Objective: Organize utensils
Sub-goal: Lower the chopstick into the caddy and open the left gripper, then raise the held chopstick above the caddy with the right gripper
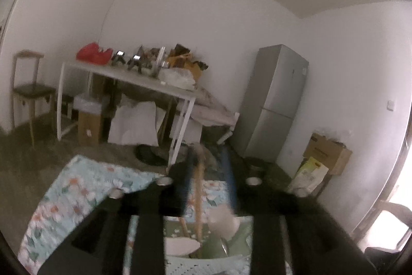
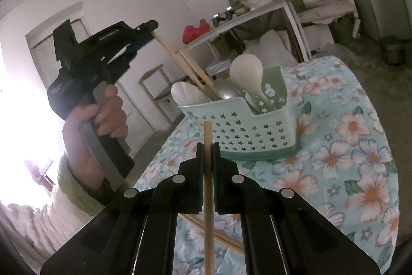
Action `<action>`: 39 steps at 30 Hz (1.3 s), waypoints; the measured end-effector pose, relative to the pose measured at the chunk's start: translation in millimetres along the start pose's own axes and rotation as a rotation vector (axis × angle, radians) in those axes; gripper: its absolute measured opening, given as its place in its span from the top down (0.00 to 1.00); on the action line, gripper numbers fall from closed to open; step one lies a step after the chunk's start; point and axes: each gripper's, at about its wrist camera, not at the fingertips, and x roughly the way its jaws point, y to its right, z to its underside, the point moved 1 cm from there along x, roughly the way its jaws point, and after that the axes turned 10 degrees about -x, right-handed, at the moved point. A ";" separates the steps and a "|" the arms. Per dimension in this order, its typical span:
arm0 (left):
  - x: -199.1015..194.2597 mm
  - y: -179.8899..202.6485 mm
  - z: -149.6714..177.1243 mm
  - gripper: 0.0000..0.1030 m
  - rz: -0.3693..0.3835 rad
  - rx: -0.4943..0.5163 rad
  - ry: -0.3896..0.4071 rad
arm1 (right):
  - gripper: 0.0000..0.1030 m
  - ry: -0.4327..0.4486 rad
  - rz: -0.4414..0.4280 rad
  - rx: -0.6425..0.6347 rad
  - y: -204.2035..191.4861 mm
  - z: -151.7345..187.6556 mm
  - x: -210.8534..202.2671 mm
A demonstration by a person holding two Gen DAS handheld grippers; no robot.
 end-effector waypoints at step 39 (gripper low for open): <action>-103.4 -85.3 119.9 0.09 -0.254 0.046 -0.317 | 0.95 -0.017 -0.026 -0.003 -15.0 -3.7 10.1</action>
